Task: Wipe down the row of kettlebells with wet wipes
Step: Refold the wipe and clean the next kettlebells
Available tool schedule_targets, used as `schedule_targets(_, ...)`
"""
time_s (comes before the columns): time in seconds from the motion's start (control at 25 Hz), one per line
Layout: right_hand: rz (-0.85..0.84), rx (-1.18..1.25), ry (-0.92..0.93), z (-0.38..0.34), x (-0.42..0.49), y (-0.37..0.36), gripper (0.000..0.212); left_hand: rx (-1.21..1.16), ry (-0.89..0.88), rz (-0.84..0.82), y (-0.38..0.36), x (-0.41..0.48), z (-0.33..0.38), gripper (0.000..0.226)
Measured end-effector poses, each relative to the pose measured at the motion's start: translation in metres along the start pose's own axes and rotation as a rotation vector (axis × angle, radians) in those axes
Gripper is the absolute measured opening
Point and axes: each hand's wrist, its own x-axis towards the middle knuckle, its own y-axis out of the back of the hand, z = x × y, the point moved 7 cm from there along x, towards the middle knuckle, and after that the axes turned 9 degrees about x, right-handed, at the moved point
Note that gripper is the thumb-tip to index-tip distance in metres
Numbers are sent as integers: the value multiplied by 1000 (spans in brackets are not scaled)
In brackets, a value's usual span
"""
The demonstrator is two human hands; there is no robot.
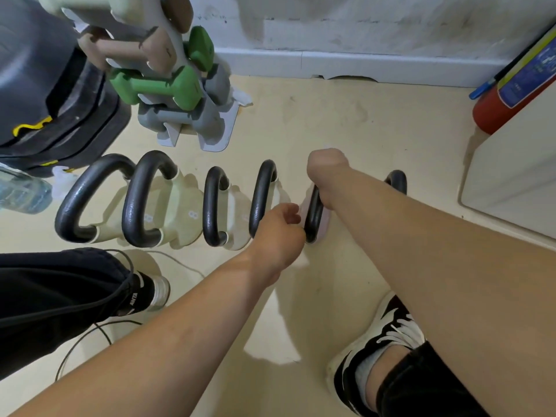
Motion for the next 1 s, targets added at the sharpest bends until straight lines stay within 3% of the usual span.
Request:
schedule_targets(0.24,39,-263,310,59,-48,-15,63,36,-102,-7,10,-7,-9,32)
schedule_targets(0.36,41,-275,400,76,-72,-20,63,13,-53,-34,17,-11,-30,36)
schedule_targets(0.56,118,-268,174,37,-19,-12,46,28,-14,-70,12,-5,-35,48)
schedule_targets(0.72,-18,-311,53,16,17,-12,40,16,-38,-99,6,-9,-26,52)
schedule_targets(0.8,10,-555,253,18,6,-19,44,0,-33,-93,8,-10,-26,49)
schedule_targets(0.92,-16,-617,421,55,-28,-24,60,-39,-25,-93,15,-11,-29,49)
schedule_targets(1.0,-22,-912,567,89,-51,-28,66,-69,-14,-110,19,-15,-28,48)
